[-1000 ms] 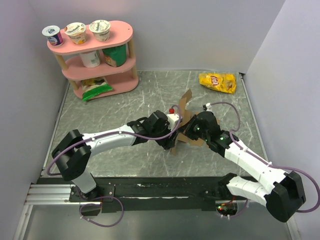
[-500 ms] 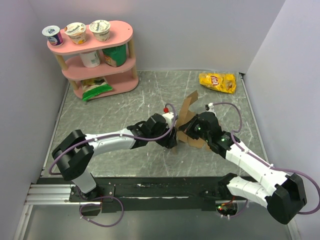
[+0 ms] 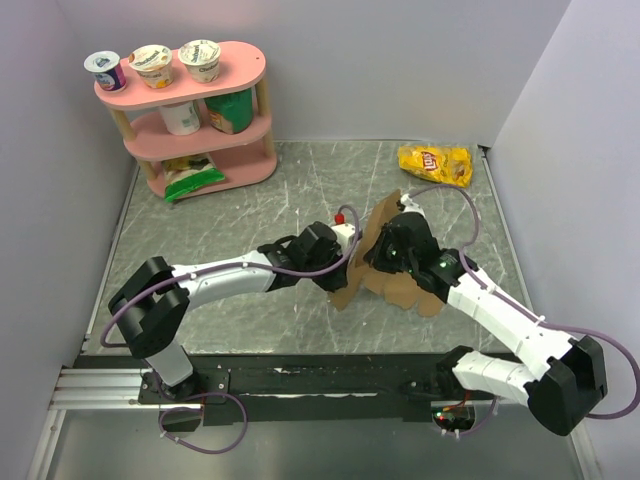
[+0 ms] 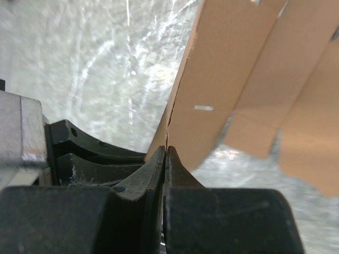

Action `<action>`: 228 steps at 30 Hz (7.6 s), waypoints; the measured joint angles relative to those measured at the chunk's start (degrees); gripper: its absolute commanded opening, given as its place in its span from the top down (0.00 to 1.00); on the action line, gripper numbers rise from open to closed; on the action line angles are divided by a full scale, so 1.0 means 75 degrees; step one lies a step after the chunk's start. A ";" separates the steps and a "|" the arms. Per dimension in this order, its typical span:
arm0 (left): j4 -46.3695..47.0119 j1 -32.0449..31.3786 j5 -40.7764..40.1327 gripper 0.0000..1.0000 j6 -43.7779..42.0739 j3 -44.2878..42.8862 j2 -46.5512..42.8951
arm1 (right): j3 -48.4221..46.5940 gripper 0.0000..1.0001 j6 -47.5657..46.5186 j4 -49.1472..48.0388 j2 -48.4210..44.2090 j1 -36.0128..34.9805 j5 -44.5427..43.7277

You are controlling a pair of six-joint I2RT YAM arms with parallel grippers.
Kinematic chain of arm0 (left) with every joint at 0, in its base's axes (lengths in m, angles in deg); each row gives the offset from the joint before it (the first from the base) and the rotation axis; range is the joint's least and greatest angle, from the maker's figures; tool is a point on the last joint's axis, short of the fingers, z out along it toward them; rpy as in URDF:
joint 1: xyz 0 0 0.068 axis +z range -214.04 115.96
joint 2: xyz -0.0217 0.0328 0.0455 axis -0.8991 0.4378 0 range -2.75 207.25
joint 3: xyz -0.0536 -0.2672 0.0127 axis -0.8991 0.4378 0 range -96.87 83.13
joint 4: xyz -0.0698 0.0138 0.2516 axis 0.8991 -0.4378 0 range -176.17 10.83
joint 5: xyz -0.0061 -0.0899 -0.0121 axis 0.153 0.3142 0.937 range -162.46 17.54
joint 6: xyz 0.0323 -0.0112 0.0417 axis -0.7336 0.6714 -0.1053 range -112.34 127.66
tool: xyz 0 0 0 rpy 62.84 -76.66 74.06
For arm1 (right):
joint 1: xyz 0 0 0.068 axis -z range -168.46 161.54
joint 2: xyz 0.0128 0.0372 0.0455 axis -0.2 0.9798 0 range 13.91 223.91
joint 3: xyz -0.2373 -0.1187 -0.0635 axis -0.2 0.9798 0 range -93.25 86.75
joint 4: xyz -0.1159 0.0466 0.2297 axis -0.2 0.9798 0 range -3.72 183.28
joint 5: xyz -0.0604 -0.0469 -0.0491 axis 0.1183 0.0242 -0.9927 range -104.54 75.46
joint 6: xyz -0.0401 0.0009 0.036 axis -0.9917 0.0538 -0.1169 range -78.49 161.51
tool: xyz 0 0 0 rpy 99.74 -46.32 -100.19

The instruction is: Fold the paper box

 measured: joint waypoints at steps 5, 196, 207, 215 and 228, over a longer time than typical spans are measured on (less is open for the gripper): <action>-0.0799 0.0000 0.0423 0.91 -0.0831 -0.0455 0.0035 | -0.0216 1.00 -0.1236 0.0417 0.0006 -0.0006 0.0009; 0.1297 0.2594 0.1976 0.99 -0.3255 0.0478 -0.1084 | -0.0787 0.16 -0.8821 -0.1830 0.1568 0.2168 0.6277; 0.1300 0.2308 0.1953 0.99 -0.3279 0.0565 -0.1204 | -0.0810 0.17 -0.9544 -0.2328 0.2766 0.2177 0.6446; 0.1413 0.2261 0.1886 0.99 -0.3276 0.0659 -0.1329 | -0.1282 0.58 -0.9681 -0.2055 0.3576 0.2183 0.7000; 0.2028 0.1996 0.0784 0.96 -0.3165 0.1160 -0.1329 | -0.0551 0.81 -0.9428 -0.2396 0.3045 0.1239 0.5849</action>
